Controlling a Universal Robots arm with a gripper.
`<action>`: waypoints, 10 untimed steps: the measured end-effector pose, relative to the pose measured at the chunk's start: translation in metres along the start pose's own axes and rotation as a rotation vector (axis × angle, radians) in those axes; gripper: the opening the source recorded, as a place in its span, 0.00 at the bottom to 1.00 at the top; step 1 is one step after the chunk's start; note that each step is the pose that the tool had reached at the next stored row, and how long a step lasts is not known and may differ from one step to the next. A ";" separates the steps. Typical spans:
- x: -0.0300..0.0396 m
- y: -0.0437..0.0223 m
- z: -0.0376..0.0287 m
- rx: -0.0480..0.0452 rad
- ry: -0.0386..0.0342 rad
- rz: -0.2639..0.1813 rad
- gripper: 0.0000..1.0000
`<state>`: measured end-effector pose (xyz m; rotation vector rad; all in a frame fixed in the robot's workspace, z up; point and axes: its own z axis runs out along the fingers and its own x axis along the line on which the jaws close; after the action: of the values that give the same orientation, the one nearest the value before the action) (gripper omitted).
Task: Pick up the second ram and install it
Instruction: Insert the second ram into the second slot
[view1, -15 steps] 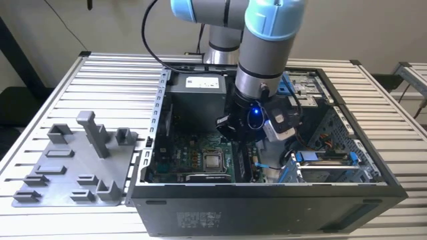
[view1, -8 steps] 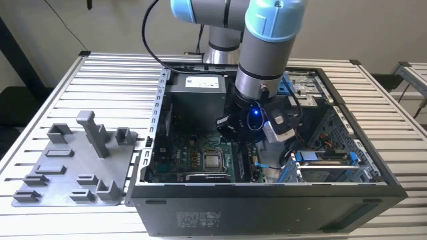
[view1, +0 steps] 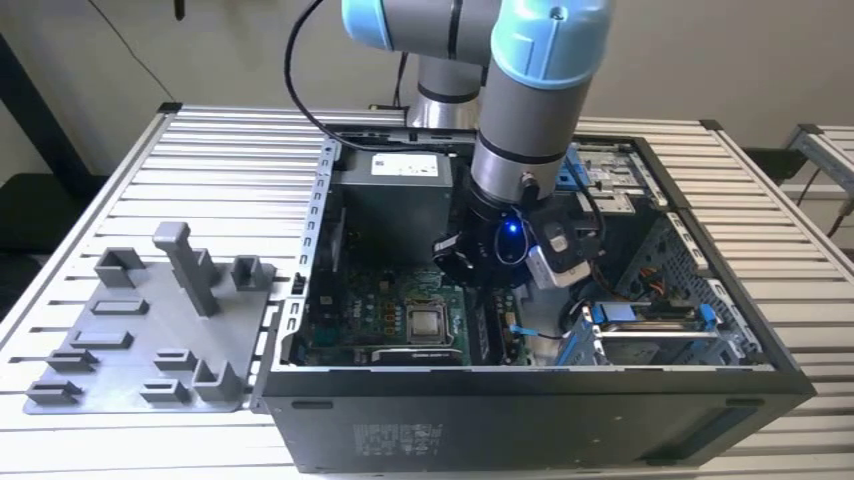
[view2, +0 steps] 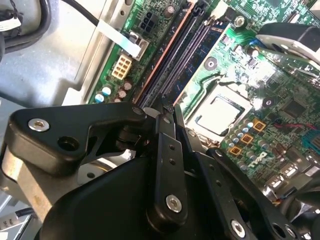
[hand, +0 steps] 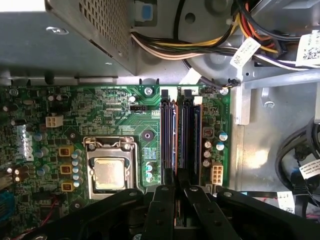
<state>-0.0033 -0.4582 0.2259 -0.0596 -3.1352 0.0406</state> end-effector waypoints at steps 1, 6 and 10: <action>0.0000 0.0000 0.0007 0.0000 0.0000 0.000 0.14; 0.0000 0.0001 0.0029 0.0001 0.0000 0.000 0.14; 0.0005 0.0000 0.0038 0.0003 0.0001 -0.002 0.14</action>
<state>-0.0038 -0.4582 0.2221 -0.0568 -3.1351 0.0410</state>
